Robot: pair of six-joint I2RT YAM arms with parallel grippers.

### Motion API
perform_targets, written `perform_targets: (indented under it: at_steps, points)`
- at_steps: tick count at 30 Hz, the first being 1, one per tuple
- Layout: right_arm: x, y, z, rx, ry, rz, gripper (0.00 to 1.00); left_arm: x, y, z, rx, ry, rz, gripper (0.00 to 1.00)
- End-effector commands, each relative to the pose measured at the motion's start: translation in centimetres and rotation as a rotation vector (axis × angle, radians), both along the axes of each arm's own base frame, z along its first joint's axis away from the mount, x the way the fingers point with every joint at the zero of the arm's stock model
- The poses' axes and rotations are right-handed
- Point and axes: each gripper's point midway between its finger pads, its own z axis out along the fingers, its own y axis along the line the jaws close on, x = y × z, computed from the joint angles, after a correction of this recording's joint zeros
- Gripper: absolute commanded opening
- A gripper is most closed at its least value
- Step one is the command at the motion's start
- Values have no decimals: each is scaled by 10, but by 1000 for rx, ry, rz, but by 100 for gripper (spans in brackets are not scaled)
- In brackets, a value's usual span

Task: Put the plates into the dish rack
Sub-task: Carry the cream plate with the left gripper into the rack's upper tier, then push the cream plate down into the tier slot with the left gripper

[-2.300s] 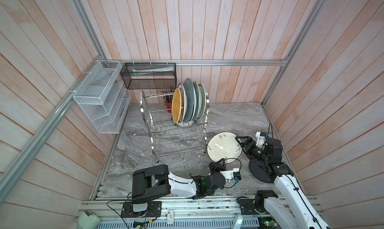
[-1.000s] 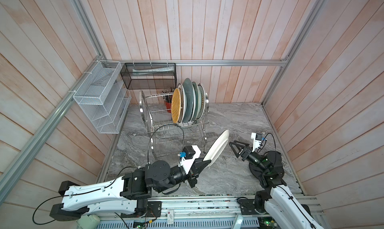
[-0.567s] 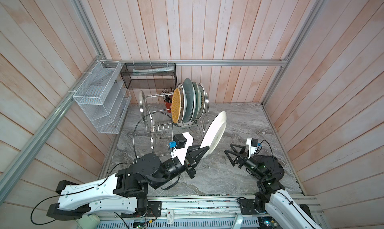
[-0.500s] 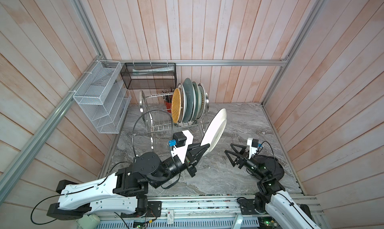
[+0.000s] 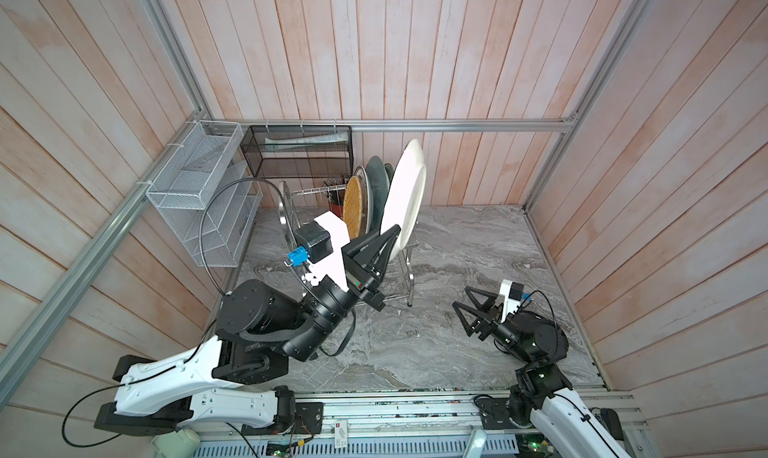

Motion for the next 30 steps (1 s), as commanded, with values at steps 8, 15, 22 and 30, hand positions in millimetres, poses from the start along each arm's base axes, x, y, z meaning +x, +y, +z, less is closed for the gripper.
perform_targets:
  at_steps: [8, 15, 22, 30]
  points:
    - [-3, 1, 2, 5, -23, 3, 98, 64, 80, 39, -111, 93, 311, 0]
    - [-3, 5, 0, 0, -15, 21, 98, 139, 82, -2, -57, 309, 330, 0]
    - [-3, 6, -1, -4, -17, 22, 98, 197, 92, -53, -64, 470, 312, 0]
    - [-2, 7, -2, -9, -9, 23, 98, 219, 90, -88, -45, 541, 340, 0]
